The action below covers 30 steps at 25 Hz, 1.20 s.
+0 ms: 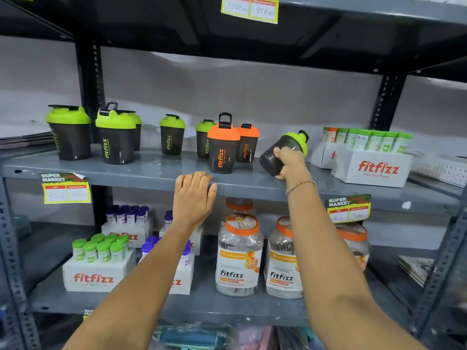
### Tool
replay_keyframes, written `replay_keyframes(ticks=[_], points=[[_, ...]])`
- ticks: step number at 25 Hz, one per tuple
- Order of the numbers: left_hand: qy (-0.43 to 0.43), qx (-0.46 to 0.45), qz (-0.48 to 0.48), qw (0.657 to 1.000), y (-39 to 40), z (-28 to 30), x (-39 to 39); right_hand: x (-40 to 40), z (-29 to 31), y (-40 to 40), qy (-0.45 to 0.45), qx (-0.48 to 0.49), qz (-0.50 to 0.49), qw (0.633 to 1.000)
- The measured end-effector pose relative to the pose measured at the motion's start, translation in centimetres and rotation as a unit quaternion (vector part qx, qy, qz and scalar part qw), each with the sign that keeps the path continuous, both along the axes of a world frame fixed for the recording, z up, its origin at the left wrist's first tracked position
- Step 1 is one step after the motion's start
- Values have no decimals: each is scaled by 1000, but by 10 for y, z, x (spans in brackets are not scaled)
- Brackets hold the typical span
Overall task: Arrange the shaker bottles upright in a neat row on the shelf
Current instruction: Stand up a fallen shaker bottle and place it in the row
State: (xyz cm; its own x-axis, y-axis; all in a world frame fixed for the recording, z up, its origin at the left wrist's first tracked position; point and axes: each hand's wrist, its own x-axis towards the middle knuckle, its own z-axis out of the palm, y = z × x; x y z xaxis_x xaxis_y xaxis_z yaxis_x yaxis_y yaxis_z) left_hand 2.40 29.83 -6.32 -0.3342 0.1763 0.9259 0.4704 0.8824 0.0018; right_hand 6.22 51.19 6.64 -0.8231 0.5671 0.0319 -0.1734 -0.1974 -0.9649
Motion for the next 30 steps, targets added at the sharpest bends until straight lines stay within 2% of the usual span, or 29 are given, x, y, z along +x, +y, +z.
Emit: replay_keyframes(ticks=[4, 6, 9, 15, 18, 20, 26, 30], points=[[-33, -64, -26, 997, -27, 9, 2, 66, -5, -34, 58, 39, 53, 996], [-73, -66, -12, 995, -60, 16, -3, 78, -11, -63, 90, 62, 88, 990], [-68, -91, 30, 993, -113, 18, -13, 71, -12, -127, 132, 105, 178, 970], [-55, -86, 27, 994, -182, 15, -30, -30, -16, -212, 66, 205, 210, 954], [-45, -81, 3, 996, -189, 10, -40, -38, -13, -232, 6, 235, 183, 955], [-39, -86, -2, 996, -186, 8, -43, -58, -19, -223, -15, 241, 165, 956], [3, -76, -11, 997, -187, 1, -55, -94, -28, -215, 6, 251, 171, 953], [40, -65, -12, 997, -188, 2, -59, -102, -30, -206, -1, 194, 208, 959]])
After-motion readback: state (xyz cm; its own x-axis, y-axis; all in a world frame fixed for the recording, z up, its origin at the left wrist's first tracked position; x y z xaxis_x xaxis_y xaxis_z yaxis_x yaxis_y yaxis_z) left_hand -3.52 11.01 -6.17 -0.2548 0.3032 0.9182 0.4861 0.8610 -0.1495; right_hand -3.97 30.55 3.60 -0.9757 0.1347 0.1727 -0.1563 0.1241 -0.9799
